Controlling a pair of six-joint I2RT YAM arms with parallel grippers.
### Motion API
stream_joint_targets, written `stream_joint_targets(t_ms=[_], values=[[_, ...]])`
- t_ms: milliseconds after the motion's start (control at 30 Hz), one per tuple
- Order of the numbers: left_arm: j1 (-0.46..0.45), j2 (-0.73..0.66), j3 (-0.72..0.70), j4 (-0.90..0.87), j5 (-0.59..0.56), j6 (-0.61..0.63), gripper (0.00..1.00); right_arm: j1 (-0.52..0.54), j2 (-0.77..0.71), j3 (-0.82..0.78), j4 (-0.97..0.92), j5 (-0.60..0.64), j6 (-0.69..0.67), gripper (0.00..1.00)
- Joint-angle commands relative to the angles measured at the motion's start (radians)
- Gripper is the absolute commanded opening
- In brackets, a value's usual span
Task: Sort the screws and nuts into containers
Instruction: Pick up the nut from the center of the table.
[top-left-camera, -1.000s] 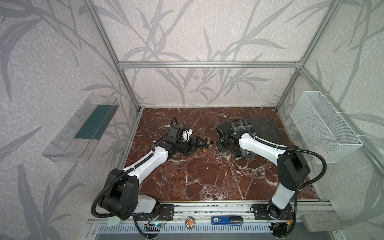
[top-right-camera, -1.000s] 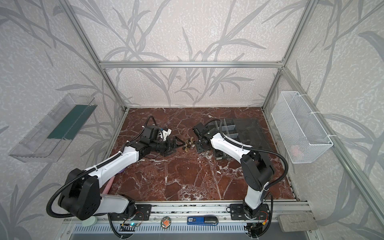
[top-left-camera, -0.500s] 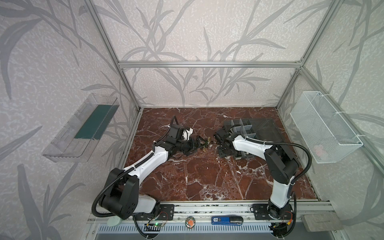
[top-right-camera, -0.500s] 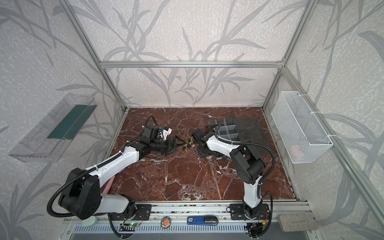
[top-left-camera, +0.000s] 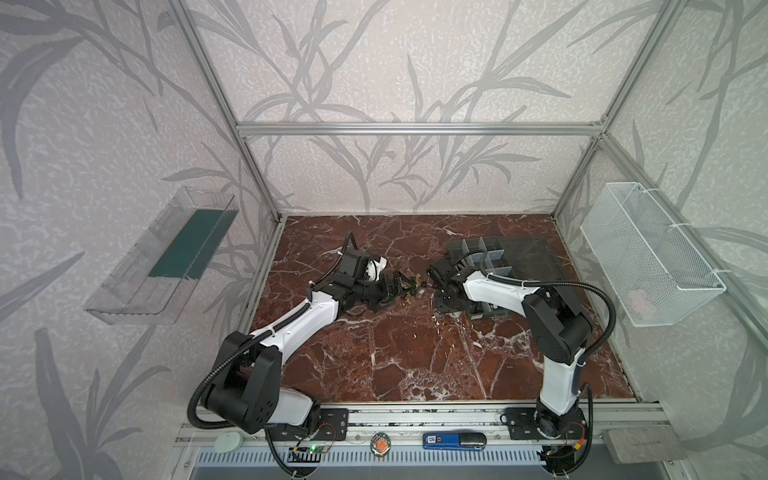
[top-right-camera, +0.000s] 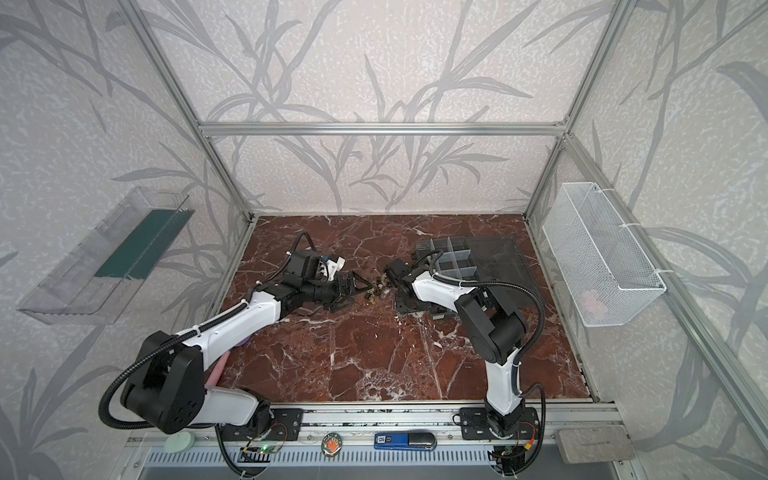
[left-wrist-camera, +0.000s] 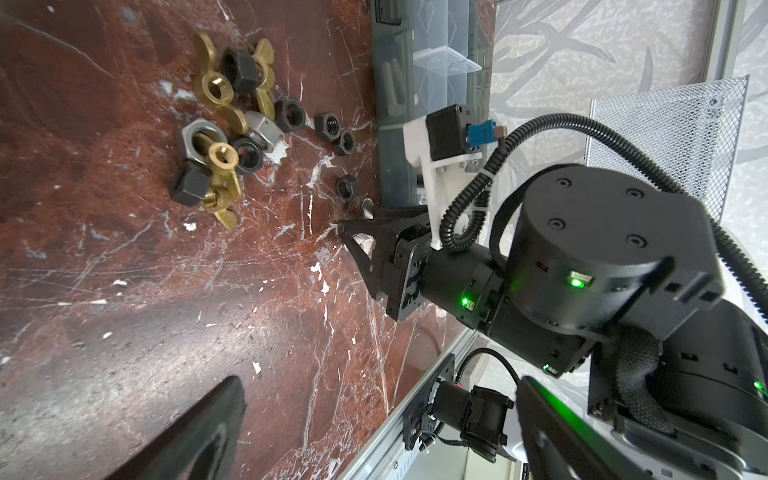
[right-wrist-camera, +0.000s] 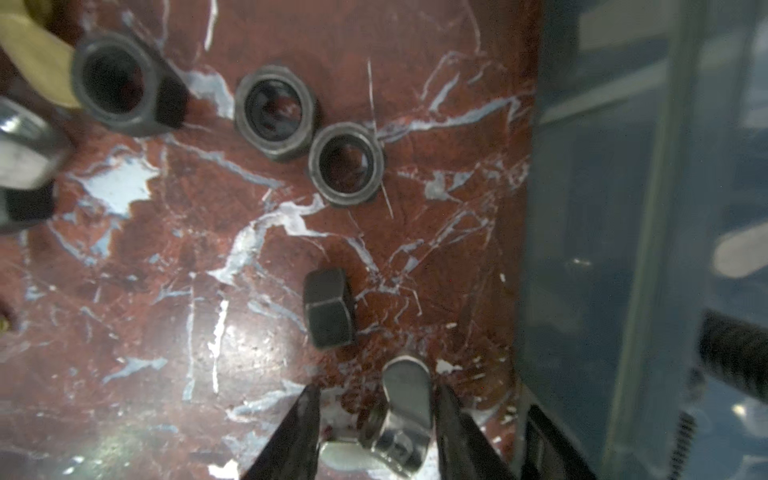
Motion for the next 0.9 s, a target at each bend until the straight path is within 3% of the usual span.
stream_joint_targets(t_ms=[0, 333, 600, 867], values=[[-0.002, 0.003, 0.020, 0.012, 0.011, -0.006, 1.00, -0.007, 0.032, -0.002, 0.002, -0.020, 0.011, 0.40], [-0.005, 0.012, 0.039, 0.002, 0.008, -0.003, 0.99, -0.006, -0.001, 0.014, -0.027, 0.001, -0.023, 0.20], [-0.012, 0.034, 0.078, 0.001, 0.006, -0.007, 1.00, -0.023, -0.096, 0.063, -0.081, 0.012, -0.072, 0.19], [-0.025, 0.089, 0.171, -0.028, 0.006, 0.000, 0.99, -0.126, -0.222, 0.097, -0.119, -0.011, -0.126, 0.19]])
